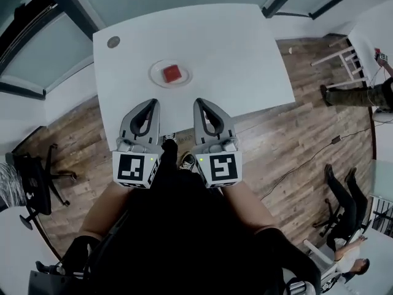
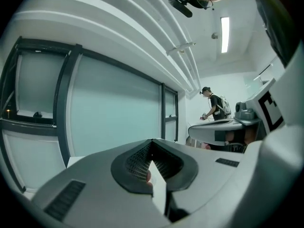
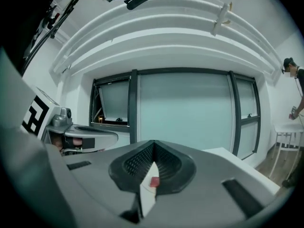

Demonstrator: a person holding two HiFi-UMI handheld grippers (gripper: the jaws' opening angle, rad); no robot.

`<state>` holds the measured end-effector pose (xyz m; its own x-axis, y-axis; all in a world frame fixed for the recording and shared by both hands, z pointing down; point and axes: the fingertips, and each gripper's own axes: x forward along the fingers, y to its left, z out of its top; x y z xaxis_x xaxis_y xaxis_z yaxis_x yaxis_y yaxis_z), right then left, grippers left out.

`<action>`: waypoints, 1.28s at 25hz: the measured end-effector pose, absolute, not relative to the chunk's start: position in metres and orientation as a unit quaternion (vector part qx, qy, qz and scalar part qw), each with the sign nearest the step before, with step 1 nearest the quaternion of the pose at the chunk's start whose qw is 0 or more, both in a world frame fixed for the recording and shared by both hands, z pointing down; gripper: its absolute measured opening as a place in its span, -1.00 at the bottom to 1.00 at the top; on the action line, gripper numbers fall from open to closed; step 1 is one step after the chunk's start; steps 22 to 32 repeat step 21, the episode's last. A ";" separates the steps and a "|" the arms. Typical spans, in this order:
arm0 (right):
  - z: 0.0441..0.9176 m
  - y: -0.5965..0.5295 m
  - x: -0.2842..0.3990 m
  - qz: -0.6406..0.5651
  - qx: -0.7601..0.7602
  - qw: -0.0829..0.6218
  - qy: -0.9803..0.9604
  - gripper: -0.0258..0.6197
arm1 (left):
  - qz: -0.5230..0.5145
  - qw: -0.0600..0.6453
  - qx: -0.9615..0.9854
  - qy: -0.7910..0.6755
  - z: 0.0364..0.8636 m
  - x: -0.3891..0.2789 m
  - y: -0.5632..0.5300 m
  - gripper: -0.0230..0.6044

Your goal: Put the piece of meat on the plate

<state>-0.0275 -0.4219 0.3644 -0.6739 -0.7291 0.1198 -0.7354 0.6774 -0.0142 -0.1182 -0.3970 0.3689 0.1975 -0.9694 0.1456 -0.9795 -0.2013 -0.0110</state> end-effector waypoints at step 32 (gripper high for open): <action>0.305 -0.358 0.006 -0.063 0.384 -0.007 -0.921 -0.92 | 0.009 -0.020 0.770 -0.637 0.323 -0.082 -0.338 -0.91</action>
